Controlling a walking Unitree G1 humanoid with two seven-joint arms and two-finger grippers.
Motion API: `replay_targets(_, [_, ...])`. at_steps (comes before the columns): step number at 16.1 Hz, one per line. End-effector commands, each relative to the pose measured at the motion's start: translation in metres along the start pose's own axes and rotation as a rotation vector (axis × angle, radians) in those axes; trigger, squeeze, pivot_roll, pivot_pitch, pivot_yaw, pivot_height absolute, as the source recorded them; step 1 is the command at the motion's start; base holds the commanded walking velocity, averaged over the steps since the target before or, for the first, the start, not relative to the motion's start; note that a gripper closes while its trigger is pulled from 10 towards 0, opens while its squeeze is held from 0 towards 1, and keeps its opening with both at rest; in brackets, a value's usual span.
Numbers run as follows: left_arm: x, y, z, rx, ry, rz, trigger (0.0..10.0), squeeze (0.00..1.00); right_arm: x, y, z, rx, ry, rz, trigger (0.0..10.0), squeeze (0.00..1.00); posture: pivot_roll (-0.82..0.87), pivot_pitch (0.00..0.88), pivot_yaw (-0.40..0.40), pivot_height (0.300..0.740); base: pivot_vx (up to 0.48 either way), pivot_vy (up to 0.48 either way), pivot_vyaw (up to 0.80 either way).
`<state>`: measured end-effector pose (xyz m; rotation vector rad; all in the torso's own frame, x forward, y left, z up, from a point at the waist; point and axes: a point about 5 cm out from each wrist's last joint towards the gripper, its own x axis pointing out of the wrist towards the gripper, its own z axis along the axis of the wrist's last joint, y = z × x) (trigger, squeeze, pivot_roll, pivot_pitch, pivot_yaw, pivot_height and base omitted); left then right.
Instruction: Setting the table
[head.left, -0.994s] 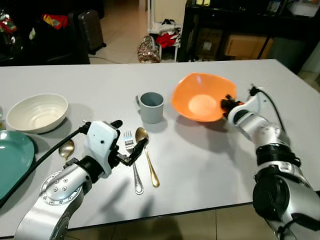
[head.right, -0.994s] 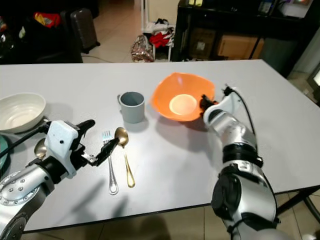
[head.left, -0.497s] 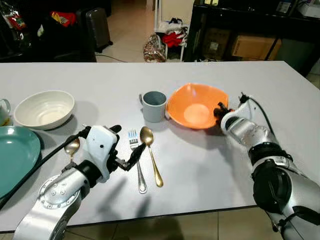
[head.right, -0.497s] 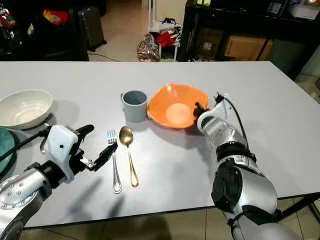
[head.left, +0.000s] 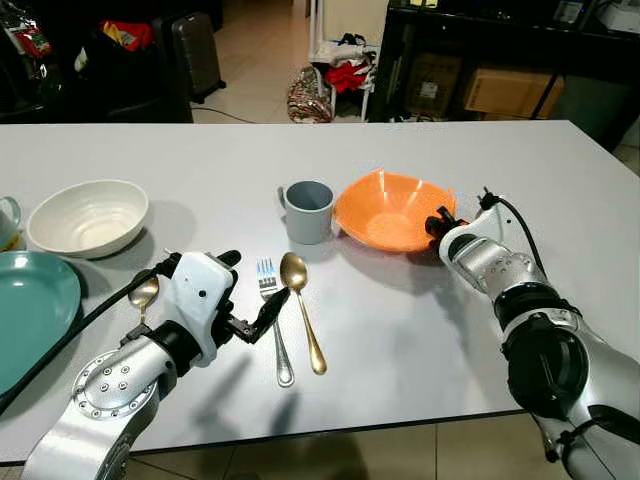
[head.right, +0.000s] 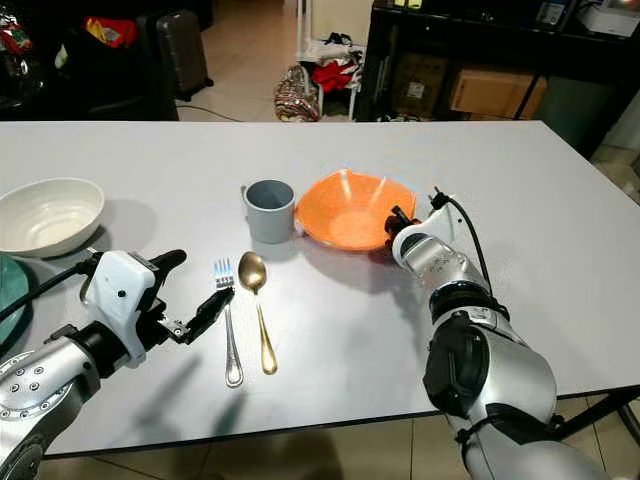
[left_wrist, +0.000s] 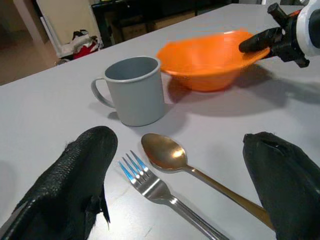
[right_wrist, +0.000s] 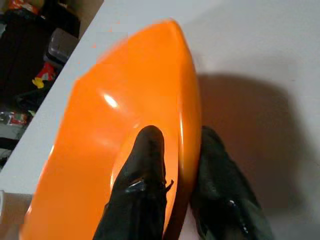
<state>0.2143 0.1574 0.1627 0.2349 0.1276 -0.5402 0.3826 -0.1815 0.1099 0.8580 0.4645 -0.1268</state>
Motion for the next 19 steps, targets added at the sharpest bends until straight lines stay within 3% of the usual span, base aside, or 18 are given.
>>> replay_targets(1, [0.0, 0.0, 0.004, 0.03, -0.006, -0.005, 10.0, 0.0, -0.001, 0.003, 0.01, 0.018, -0.026, 0.022, 10.0, 1.0, 0.11, 0.0, -0.032, 0.74, 0.0, 0.0, 0.0])
replay_targets(6, [0.004, 0.002, 0.004, 0.023, -0.018, -0.003, 10.0, 0.0, -0.006, -0.011, 0.017, 0.042, -0.008, 0.024, 10.0, 1.0, 0.07, 0.0, -0.008, 0.74, 0.0, 0.0, 0.0])
replay_targets(9, [0.004, 0.001, 0.001, -0.087, -0.052, 0.049, 10.0, 0.0, -0.017, -0.013, 0.028, 0.045, -0.016, 0.06, 10.0, 1.0, 0.02, 0.0, 0.02, 0.74, 0.0, 0.0, 0.0])
replay_targets(11, [0.005, 0.0, 0.0, -0.111, -0.065, 0.067, 10.0, 0.0, -0.032, -0.01, 0.028, 0.003, -0.011, 0.1, 10.0, 1.0, 0.0, 0.0, 0.024, 0.74, 0.0, 0.0, 0.0])
replay_targets(14, [0.011, 0.012, 0.005, -0.125, -0.099, 0.175, 10.0, 0.0, -0.083, 0.009, 0.028, -0.167, -0.059, 0.19, 10.0, 1.0, -0.03, 0.0, 0.05, 0.74, 0.0, 0.0, 0.0])
replay_targets(15, [0.012, 0.016, 0.005, -0.137, -0.101, 0.233, 10.0, 0.0, -0.097, 0.011, 0.027, -0.303, -0.104, 0.191, 10.0, 1.0, -0.04, 0.0, 0.058, 0.74, 0.0, 0.0, 0.0])
replay_targets(16, [0.012, 0.016, 0.006, -0.113, -0.098, 0.265, 10.0, 0.0, -0.112, 0.016, 0.024, -0.51, -0.187, 0.195, 10.0, 1.0, -0.05, 0.0, 0.062, 0.74, 0.0, 0.0, 0.0])
replay_targets(18, [0.011, 0.016, 0.009, -0.077, -0.109, 0.293, 10.0, 0.0, -0.127, 0.026, 0.016, -0.619, -0.251, 0.253, 10.0, 1.0, -0.05, 0.0, 0.066, 0.74, 0.0, 0.0, 0.0])
replay_targets(19, [0.008, 0.016, 0.013, -0.116, -0.128, 0.345, 10.0, 0.0, -0.142, 0.04, -0.001, -0.697, -0.284, 0.34, 10.0, 1.0, -0.06, 0.0, 0.08, 0.74, 0.0, 0.0, 0.0])
